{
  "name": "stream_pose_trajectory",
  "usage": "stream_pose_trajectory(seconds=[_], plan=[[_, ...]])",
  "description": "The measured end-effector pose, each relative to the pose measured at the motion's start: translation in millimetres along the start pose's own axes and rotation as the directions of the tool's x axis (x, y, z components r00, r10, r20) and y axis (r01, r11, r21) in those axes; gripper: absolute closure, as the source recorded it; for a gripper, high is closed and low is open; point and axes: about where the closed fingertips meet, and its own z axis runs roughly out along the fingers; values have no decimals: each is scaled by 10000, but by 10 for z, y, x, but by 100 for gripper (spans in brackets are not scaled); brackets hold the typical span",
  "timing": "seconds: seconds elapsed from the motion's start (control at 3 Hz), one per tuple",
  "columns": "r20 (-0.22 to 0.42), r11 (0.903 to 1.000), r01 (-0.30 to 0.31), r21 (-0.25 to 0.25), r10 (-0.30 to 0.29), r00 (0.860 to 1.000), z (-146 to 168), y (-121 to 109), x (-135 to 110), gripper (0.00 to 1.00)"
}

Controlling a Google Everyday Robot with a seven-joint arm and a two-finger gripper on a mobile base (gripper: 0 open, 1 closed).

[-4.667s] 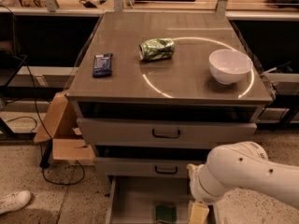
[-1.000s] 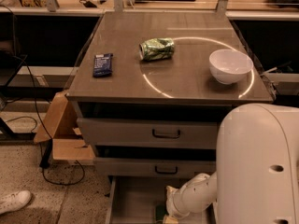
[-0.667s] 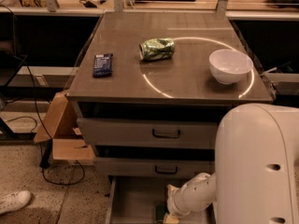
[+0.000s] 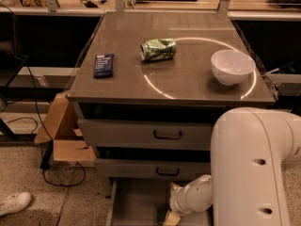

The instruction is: Pick sponge from bottom drawer and place on counter

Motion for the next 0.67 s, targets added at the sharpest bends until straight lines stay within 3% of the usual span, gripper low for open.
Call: stream_pose_trajectory(seconds=[0.67], plan=[[80,9991,-138,406,134,9999,49,-100,159,0]])
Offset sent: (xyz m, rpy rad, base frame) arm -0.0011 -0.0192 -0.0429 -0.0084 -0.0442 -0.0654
